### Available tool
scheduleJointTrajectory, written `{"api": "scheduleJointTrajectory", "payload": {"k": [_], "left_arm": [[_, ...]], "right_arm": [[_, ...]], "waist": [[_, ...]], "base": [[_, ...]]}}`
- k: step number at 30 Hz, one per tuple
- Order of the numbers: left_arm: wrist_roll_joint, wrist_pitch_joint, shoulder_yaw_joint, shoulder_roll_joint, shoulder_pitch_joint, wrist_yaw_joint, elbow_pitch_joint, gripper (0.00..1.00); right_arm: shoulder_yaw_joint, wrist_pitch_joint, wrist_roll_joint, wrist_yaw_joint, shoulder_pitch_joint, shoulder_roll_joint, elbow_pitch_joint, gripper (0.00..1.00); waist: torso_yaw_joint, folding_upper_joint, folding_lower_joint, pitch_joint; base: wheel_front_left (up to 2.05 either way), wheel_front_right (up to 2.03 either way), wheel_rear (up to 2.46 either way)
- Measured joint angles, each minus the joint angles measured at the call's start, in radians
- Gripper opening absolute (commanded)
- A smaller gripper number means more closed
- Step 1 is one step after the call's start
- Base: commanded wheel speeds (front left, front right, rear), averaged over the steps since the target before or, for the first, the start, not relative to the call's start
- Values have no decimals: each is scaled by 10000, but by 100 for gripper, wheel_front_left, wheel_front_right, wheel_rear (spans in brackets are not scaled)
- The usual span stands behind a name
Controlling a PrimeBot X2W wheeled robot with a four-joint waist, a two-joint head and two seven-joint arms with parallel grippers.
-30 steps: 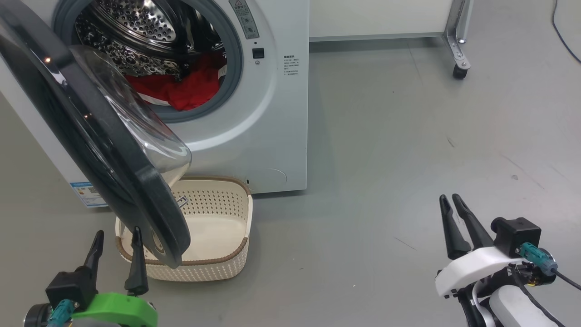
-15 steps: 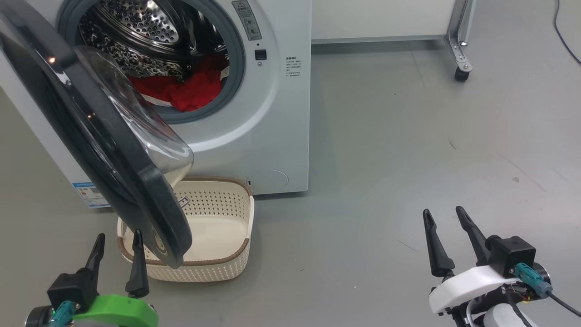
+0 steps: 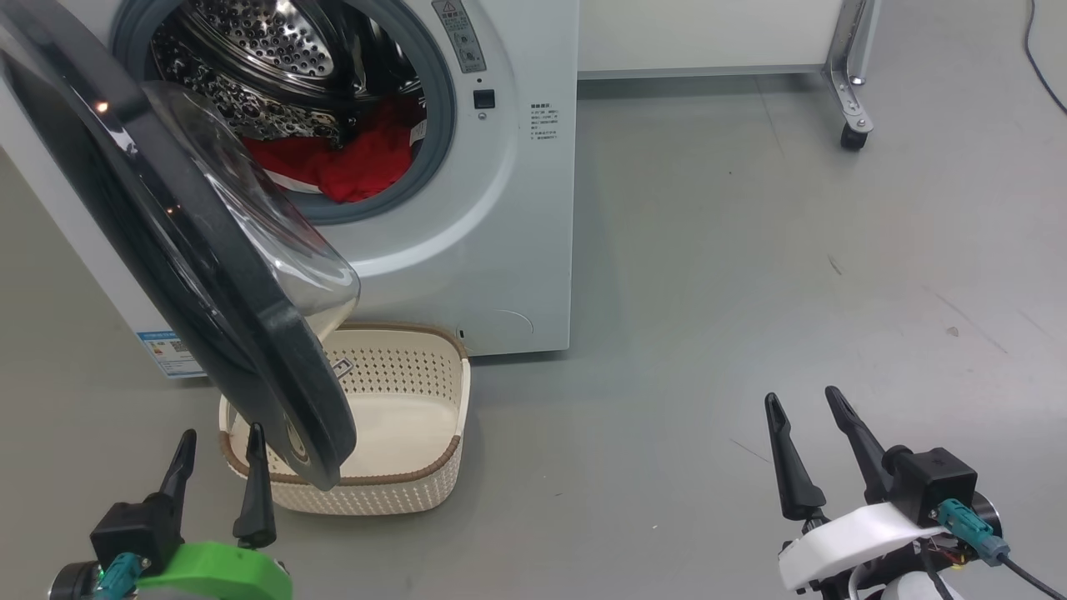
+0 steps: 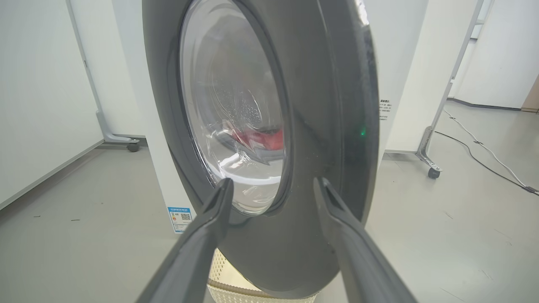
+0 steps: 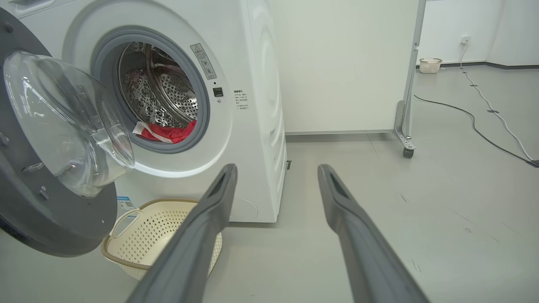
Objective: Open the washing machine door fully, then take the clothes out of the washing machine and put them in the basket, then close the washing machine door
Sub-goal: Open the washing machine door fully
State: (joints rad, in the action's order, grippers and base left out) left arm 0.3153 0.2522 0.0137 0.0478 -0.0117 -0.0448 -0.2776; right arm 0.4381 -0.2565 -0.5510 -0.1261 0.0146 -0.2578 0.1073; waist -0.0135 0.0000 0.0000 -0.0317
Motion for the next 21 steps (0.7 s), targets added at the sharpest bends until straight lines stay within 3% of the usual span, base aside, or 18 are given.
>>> {"api": "scheduleJointTrajectory", "payload": {"k": [21], "left_arm": [[-4, 0, -31, -10, 12, -44, 0, 100]], "right_arm": [[-290, 0, 435, 0, 393, 366, -182, 100]], "waist": [[-78, 0, 0, 46]], "base": [[0, 0, 0]]}}
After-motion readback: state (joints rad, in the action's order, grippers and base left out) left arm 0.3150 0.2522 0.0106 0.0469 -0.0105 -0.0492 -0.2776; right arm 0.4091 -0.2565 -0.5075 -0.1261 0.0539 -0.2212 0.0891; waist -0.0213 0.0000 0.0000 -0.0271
